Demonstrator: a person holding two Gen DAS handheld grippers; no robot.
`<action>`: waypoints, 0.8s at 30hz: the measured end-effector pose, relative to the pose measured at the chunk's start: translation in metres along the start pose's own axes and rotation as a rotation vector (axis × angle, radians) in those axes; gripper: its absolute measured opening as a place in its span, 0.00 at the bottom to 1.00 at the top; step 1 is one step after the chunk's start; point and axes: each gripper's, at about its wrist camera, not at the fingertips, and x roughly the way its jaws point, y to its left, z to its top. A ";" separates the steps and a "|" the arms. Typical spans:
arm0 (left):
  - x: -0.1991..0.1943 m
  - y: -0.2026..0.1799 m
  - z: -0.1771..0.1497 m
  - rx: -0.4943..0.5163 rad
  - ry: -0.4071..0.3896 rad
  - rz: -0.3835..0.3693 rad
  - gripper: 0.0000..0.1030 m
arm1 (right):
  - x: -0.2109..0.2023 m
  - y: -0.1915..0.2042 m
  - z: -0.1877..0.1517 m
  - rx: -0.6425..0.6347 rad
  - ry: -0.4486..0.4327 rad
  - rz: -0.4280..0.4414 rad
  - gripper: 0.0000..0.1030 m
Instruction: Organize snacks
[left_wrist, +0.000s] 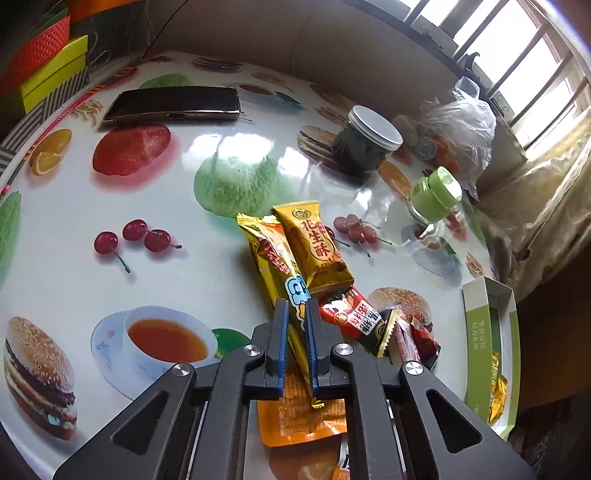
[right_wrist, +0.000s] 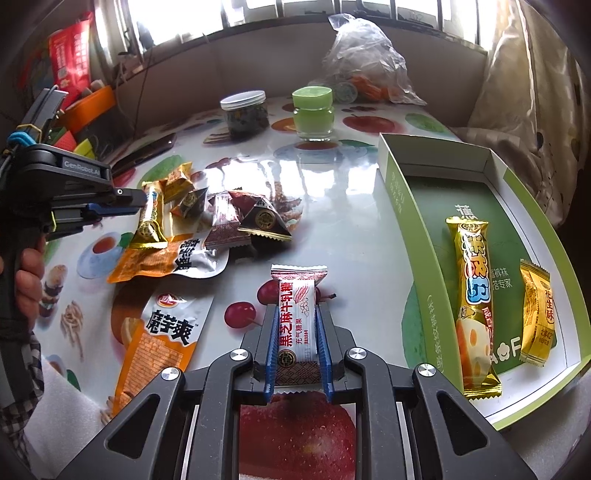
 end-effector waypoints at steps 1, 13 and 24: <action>0.002 0.000 0.000 -0.006 0.006 -0.014 0.09 | 0.000 0.000 0.000 0.000 0.000 0.002 0.17; 0.019 -0.021 -0.003 0.078 0.058 0.097 0.47 | 0.000 -0.004 -0.001 0.020 -0.002 0.017 0.17; 0.021 -0.031 -0.016 0.240 0.027 0.282 0.47 | -0.001 -0.012 -0.001 0.052 -0.009 0.050 0.18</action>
